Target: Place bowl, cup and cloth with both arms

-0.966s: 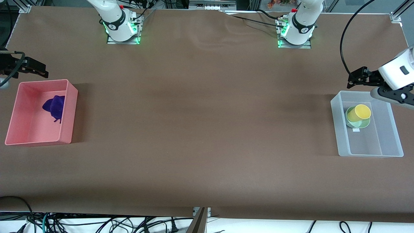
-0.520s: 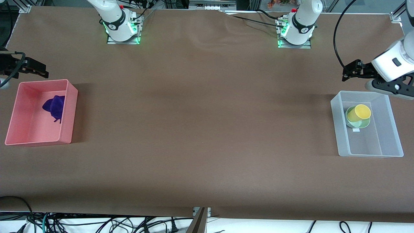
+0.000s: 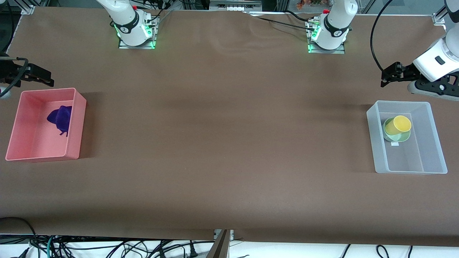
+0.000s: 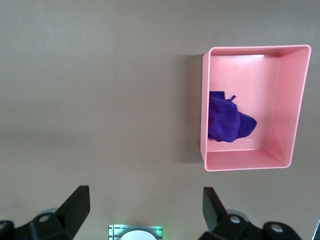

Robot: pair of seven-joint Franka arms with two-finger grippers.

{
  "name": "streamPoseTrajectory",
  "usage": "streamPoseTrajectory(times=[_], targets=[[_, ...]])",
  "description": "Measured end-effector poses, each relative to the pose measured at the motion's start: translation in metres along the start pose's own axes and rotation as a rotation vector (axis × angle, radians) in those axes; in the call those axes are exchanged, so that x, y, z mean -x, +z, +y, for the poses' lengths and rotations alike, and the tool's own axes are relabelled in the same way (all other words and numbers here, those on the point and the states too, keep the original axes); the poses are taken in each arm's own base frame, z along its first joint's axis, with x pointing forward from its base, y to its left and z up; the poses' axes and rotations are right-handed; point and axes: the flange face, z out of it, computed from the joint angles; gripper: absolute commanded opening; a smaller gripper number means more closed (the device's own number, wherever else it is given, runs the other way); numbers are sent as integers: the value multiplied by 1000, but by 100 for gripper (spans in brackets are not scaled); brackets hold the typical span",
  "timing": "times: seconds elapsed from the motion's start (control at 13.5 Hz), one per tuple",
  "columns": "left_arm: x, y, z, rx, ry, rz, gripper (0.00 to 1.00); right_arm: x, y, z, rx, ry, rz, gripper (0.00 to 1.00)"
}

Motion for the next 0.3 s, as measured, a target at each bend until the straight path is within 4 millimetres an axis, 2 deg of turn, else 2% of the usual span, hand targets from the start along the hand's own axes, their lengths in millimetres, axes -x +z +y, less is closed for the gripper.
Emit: streamPoseTrajectory(times=[0.3], targets=[[-1,-2,3,-1,-45,7,100,0,0,0,0,0,0,100]])
